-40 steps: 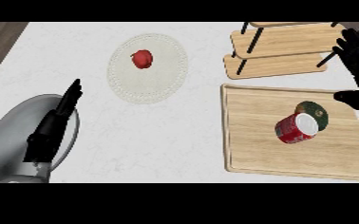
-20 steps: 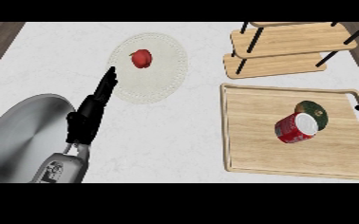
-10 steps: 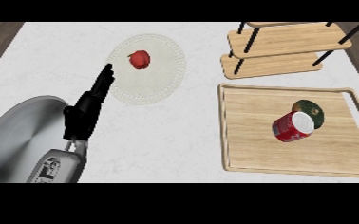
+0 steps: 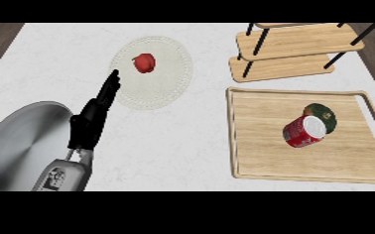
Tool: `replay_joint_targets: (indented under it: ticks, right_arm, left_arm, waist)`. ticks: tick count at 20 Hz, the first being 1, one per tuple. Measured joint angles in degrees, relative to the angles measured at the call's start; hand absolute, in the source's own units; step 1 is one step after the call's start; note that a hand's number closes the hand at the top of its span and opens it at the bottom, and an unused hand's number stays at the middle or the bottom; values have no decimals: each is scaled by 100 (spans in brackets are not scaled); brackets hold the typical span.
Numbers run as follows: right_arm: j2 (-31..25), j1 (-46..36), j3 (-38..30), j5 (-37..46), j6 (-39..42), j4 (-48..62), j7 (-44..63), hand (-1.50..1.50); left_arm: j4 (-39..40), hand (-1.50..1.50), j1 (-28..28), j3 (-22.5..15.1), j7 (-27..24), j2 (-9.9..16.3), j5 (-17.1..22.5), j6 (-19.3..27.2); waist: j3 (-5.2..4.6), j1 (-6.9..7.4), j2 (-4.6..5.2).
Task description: Pick the squash from the tray and place it in the tiered shelf
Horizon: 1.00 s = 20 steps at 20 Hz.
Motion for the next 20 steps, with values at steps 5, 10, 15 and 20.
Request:
replay_joint_targets:
  ticks: [5,10,15,20]
  right_arm:
    - [37,338,9,146,-26,-1088,947,-150]
    - [297,697,-269,267,76,-1846,1460,-150]
    - [659,986,-500,476,111,-2523,1842,-150]
    - [1079,1056,-605,792,146,-2922,2210,-150]
  left_arm:
    - [-94,0,38,61,85,-14,-20,-90]
    - [13,0,-126,199,143,-112,-113,-179]
    - [-18,0,-136,252,192,-231,-231,-232]
    - [172,0,-217,387,87,-320,-313,-332]
  waist:
    - [3,7,5]
    - [8,23,17]
    - [9,33,20]
    - [10,45,25]
